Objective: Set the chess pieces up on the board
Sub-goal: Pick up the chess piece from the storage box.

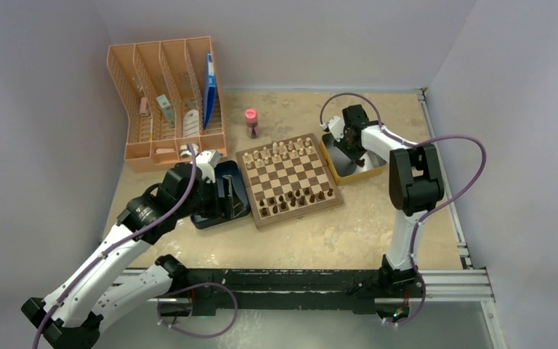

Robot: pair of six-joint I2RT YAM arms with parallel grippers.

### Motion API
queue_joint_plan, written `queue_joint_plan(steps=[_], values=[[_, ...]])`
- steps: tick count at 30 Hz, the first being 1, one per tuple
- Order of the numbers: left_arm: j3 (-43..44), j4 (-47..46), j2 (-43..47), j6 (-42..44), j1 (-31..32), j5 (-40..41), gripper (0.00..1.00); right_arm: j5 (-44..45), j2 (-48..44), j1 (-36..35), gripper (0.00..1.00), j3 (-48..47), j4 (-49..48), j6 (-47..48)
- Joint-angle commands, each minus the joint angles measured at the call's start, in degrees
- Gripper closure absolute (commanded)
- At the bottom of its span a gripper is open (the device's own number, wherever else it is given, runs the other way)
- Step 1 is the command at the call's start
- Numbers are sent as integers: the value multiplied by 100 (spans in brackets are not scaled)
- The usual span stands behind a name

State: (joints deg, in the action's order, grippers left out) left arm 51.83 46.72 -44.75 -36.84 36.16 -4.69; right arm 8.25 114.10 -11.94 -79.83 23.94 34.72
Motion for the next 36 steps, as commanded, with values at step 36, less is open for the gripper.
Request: queue_joint_plan(steps=[36], values=[[44, -551, 165, 253, 19, 457, 28, -645, -884, 31, 92, -367, -68, -894]])
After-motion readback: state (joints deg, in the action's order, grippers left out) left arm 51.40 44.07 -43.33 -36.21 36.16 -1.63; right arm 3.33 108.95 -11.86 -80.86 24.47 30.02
